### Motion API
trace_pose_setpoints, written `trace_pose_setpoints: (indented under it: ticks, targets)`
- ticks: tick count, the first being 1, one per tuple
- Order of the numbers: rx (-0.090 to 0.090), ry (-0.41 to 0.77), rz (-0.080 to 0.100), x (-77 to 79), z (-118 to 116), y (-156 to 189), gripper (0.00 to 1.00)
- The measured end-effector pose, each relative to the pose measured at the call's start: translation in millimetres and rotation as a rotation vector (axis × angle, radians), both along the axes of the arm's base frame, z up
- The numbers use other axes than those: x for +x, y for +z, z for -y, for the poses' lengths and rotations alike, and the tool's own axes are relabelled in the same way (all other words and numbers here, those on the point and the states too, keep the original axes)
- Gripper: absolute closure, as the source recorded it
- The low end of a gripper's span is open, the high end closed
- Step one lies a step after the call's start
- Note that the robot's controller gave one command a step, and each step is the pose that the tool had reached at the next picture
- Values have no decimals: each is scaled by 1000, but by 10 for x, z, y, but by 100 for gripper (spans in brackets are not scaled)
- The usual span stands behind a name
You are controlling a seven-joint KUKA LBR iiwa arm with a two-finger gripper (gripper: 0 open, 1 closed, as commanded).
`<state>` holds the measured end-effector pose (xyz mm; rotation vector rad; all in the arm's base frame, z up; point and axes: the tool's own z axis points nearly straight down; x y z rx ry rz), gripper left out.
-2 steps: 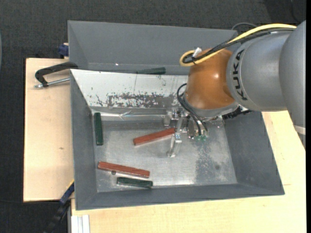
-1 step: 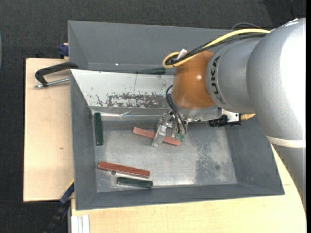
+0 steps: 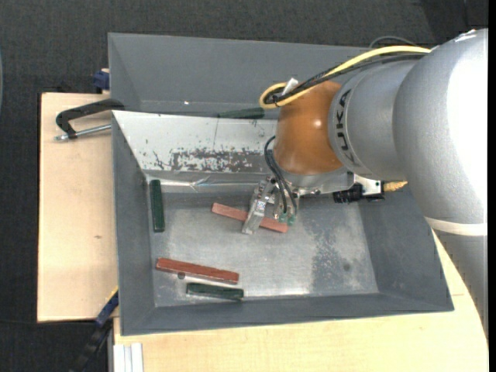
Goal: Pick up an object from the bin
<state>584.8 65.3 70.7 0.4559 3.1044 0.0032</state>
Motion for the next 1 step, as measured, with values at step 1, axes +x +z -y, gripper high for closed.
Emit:
trace_pose_setpoints:
  ticks: [1]
  targets:
    - [0,-13,-1,87,-57,2089,100]
